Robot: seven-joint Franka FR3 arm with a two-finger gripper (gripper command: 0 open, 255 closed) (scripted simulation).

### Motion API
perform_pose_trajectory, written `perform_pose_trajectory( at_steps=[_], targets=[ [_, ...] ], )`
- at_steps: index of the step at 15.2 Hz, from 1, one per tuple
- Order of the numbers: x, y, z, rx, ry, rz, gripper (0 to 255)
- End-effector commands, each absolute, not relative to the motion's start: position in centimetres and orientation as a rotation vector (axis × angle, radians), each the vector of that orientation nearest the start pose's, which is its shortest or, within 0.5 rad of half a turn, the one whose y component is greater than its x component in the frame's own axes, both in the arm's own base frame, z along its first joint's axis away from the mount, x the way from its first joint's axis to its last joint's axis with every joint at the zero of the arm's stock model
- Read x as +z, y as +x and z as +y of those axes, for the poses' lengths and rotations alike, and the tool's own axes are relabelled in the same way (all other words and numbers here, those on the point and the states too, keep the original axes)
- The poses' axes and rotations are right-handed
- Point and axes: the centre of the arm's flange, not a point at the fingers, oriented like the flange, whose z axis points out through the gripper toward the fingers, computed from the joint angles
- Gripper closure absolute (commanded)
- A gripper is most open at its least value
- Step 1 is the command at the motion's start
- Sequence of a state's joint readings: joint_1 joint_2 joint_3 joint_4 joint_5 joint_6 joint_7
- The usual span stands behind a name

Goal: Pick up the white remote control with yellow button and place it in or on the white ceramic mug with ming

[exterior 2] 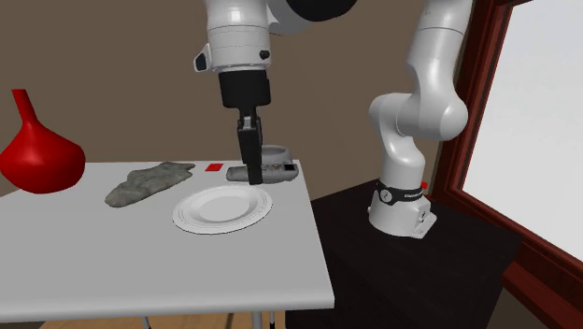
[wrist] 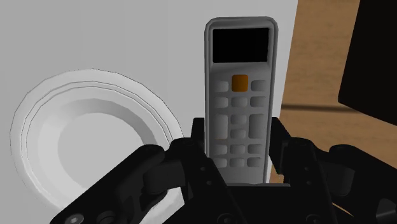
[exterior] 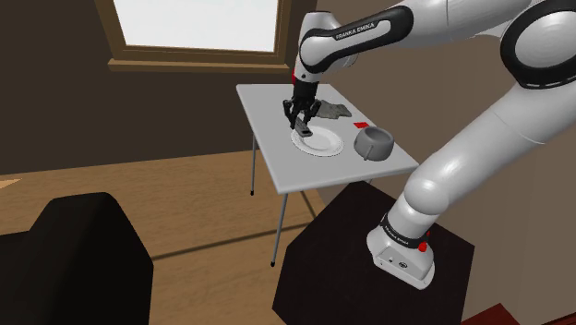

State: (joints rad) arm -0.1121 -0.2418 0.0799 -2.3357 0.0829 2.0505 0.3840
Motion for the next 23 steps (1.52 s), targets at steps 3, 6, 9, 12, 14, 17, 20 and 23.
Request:
perform_pose_trajectory(
  at_steps=[3,6,9,12,14,17,20,23],
  targets=[
    [43.8,44.8,-3.3,0.082,-3.014,0.704,255],
    [43.9,42.7,-6.6,0.082,-3.014,0.704,255],
    [43.9,40.6,-10.0,0.082,-3.014,0.704,255],
    [44.0,38.5,-13.3,0.082,-3.014,0.704,255],
    [44.0,37.1,-15.6,0.082,-3.014,0.704,255],
    [44.1,35.0,-18.9,0.082,-3.014,0.704,255],
    [44.1,32.9,-22.3,0.082,-3.014,0.704,255],
    [44.2,30.8,-25.7,0.082,-3.014,0.704,255]
  ],
)
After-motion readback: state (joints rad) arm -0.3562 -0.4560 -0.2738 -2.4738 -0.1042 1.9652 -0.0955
